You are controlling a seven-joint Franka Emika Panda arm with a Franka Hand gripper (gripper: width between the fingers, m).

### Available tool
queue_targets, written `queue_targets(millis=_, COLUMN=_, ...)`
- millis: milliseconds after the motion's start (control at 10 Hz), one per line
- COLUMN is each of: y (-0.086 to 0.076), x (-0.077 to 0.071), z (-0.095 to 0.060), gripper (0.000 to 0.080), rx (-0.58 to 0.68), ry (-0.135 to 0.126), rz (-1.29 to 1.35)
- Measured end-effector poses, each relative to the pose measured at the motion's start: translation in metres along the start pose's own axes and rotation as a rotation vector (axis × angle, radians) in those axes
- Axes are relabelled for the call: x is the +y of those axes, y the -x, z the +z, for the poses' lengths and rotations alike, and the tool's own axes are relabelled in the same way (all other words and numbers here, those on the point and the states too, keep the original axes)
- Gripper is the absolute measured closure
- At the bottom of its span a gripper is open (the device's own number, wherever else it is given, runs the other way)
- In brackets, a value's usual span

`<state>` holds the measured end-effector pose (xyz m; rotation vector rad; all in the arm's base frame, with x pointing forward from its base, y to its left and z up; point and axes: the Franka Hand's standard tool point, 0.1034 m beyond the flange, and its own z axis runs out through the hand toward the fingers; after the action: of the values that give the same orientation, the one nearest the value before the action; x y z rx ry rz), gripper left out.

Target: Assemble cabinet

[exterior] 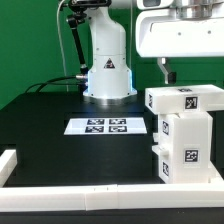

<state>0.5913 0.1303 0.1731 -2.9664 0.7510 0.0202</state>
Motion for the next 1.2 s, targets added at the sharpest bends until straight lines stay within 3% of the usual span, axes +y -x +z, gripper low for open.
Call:
queue_targets(millis=200, y=0.0003, x=0.0001, z=0.0003, gripper=0.0002, rx=0.000, ry=0.002, rz=-0.143)
queue_targets(millis=800, y=-0.0066, x=0.0010, z=-0.0019, gripper=0.0002, rx=0.027, ry=0.015, rz=-0.914)
queue_targets(millis=1200, y=-0.0091, x=0.0042, z=-0.0017, gripper=0.0002, rx=0.025, ry=0.032, rz=-1.201)
